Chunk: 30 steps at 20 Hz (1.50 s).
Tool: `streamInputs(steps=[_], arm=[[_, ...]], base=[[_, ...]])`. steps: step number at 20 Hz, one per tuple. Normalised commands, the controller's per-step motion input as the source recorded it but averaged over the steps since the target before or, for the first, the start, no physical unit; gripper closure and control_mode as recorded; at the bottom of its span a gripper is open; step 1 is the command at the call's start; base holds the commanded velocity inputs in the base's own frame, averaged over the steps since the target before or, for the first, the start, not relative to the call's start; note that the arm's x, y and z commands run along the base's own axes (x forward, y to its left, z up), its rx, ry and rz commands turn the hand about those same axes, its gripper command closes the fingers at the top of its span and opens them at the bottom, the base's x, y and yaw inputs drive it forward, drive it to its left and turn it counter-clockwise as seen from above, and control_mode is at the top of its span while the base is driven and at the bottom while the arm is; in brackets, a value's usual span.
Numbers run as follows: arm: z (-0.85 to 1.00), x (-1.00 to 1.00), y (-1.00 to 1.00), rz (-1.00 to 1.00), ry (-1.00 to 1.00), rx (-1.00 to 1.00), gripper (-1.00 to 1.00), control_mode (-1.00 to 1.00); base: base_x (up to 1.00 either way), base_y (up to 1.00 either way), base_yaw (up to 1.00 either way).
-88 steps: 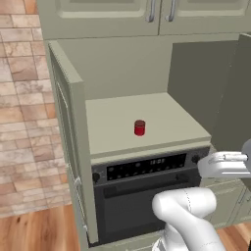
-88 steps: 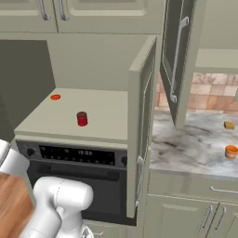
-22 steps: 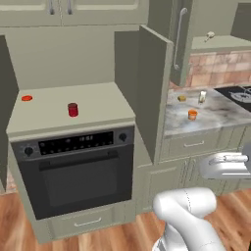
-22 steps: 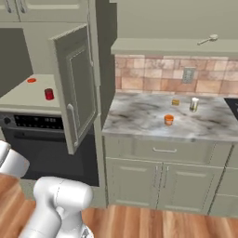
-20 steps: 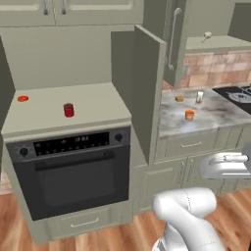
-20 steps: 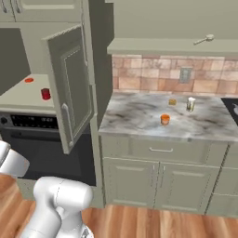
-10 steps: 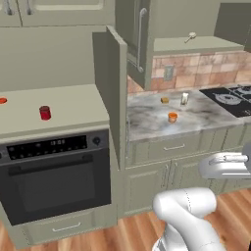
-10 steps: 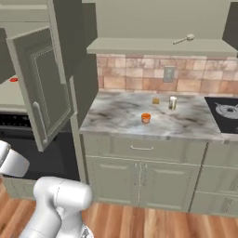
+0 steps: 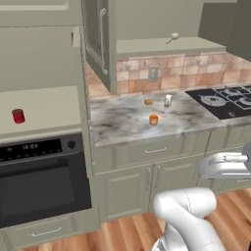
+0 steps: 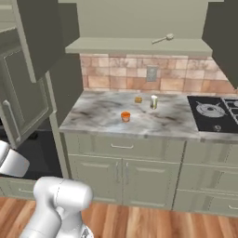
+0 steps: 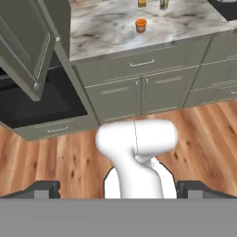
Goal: Pick the jam and jam from the counter and place them in the cabinets closest to them.
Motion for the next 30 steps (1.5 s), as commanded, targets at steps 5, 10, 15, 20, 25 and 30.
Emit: streamInputs(steps=[5,10,15,20,25,30], arm=[[0.0,0.0,0.0,0.0,0.0,0.0,-1.0,1.0],[0.0,0.0,0.0,0.0,0.0,0.0,-1.0,1.0],[0.0,0.0,0.0,0.0,0.0,0.0,-1.0,1.0],[0.0,0.0,0.0,0.0,0.0,0.0,-1.0,1.0],[0.0,0.0,0.0,0.0,0.0,0.0,-1.0,1.0],[0.0,0.0,0.0,0.0,0.0,0.0,-1.0,1.0]], base=[[-0.07,-0.53,-0.01],[-0.06,-0.51,0.0],[-0.06,-0.46,0.0],[-0.08,-0.45,0.0],[-0.08,-0.35,-0.01],[0.0,0.0,0.0]])
